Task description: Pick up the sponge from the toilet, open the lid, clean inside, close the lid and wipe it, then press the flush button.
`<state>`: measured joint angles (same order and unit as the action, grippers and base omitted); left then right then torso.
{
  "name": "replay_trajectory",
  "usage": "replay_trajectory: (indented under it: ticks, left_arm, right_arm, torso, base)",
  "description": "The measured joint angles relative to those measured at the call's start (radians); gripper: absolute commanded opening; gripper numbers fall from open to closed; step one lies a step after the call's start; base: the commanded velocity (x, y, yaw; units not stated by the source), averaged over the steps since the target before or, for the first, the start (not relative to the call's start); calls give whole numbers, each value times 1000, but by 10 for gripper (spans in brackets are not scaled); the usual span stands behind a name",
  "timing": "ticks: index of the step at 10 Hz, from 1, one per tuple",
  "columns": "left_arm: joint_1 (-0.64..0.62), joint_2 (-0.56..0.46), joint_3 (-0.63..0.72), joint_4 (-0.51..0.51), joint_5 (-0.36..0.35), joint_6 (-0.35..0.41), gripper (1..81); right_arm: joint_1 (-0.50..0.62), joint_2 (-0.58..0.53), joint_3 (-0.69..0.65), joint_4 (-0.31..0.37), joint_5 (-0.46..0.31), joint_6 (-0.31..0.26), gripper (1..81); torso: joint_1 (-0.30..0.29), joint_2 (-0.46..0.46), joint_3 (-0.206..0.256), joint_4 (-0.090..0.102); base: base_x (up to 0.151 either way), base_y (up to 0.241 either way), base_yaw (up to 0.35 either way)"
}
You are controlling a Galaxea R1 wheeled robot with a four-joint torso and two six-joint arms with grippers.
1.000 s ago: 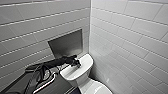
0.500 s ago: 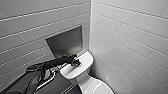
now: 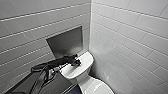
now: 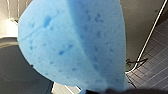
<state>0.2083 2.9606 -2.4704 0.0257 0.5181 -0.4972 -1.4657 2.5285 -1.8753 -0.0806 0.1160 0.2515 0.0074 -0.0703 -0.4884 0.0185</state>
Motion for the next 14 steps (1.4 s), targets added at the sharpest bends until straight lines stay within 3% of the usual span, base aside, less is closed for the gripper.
replay_trajectory:
  ticks: [7, 9, 12, 14]
  left_arm:
    - [3, -17, 48, 34, -17, 0, 10]
    - [0, -75, 169, 38, -19, -1, 10]
    - [-33, -153, 458, -4, -15, -12, 10]
    - [-44, -286, 582, -10, -15, -31, 10]
  right_arm:
    - [0, 21, -30, 0, 0, 0, 10]
    - [0, 23, -32, 0, 0, 0, 10]
    - [1, 30, -32, 0, -1, 0, 10]
    - [1, 30, -32, 0, -1, 0, 10]
  torso:
    - [-2, 0, 0, 0]
    - [-1, 0, 0, 0]
    - [0, 0, 0, 0]
    - [0, 1, 0, 0]
  base:
    - [0, 0, 0]
    - [0, 0, 0]
    - [0, 0, 0]
    - [0, 0, 0]
